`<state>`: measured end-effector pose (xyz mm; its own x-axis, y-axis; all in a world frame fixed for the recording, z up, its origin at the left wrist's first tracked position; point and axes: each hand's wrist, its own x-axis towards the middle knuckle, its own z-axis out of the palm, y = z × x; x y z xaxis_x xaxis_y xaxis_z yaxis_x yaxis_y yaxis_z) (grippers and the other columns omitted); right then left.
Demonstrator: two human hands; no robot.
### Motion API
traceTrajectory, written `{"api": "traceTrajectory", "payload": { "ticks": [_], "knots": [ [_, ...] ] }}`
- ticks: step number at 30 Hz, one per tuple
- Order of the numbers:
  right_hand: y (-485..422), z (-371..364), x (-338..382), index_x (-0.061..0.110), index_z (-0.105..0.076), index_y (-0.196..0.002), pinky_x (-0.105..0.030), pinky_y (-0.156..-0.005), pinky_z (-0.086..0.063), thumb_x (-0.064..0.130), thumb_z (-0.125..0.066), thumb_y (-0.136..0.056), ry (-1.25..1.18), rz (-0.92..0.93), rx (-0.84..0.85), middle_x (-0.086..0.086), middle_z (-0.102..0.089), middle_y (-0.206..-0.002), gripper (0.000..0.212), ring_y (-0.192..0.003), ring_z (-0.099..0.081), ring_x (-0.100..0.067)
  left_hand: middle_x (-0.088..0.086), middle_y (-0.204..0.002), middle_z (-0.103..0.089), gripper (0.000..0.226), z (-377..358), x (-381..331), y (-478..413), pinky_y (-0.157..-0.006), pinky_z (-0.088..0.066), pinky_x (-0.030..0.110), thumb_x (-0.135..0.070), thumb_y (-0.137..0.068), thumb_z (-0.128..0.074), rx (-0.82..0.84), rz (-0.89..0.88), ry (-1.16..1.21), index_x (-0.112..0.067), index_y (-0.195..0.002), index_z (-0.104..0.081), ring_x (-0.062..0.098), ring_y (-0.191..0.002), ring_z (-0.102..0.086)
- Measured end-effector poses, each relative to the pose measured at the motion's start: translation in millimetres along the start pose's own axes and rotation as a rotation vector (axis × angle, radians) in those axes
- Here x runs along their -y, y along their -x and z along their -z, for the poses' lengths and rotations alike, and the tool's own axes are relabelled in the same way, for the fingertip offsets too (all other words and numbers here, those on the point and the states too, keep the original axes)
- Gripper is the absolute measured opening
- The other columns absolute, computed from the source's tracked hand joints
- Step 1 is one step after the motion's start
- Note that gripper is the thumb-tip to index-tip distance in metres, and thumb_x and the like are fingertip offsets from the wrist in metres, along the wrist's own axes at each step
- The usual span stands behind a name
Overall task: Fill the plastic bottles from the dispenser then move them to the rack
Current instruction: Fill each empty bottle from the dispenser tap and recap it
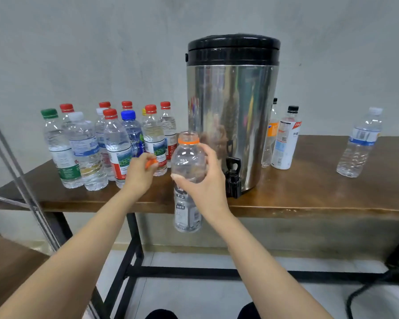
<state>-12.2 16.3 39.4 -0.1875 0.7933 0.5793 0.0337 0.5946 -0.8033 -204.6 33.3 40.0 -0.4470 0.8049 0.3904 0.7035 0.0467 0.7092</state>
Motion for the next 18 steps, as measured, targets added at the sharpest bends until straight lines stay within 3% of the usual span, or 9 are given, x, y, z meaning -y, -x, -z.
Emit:
{"api": "traceTrajectory", "payload": {
  "ticks": [2, 6, 12, 18],
  "knots": [
    [-20.9, -11.1, 6.3, 0.028, -0.042, -0.139, -0.032, -0.107, -0.042, 0.029, -0.087, -0.07, 0.004, 0.021, 0.004, 0.006, -0.05, -0.136, 0.083, -0.125, -0.048, -0.007, 0.005, -0.107, -0.057, 0.028, 20.7, -12.0, -1.2, -0.085, -0.04, 0.029, -0.016, -0.098, -0.057, -0.086, 0.015, 0.095, -0.008, -0.125, -0.06, 0.019, -0.098, -0.054],
    [-50.8, -36.9, 9.1, 0.027, -0.037, -0.144, -0.017, -0.1, -0.032, 0.026, -0.085, -0.074, 0.042, 0.008, 0.043, 0.003, -0.046, -0.141, 0.085, -0.124, -0.042, -0.004, 0.001, -0.112, -0.057, 0.03, 51.8, -24.0, -0.5, -0.087, -0.043, 0.031, -0.02, -0.1, -0.055, -0.175, 0.018, 0.246, -0.012, -0.129, -0.058, 0.018, -0.103, -0.055],
    [-69.8, -76.3, -6.4, 0.032, -0.033, -0.146, -0.028, -0.102, -0.04, 0.027, -0.083, -0.077, 0.027, -0.044, 0.069, 0.0, -0.041, -0.144, 0.085, -0.129, -0.045, -0.015, 0.004, -0.12, -0.066, 0.026, 74.5, -15.4, 0.4, -0.101, -0.048, 0.044, -0.024, -0.099, -0.057, -0.207, 0.023, 0.32, -0.02, -0.124, -0.062, 0.023, -0.111, -0.06],
    [-73.7, -98.4, -20.6, 0.026, -0.018, -0.154, -0.036, -0.116, -0.032, 0.029, -0.083, -0.077, -0.015, -0.057, 0.072, 0.004, -0.032, -0.157, 0.101, -0.144, -0.031, -0.014, 0.0, -0.113, -0.066, 0.024, 81.8, -15.5, 1.6, -0.095, -0.051, 0.038, -0.023, -0.096, -0.061, -0.234, 0.006, 0.331, -0.023, -0.121, -0.062, 0.017, -0.107, -0.06]
  ]
}}
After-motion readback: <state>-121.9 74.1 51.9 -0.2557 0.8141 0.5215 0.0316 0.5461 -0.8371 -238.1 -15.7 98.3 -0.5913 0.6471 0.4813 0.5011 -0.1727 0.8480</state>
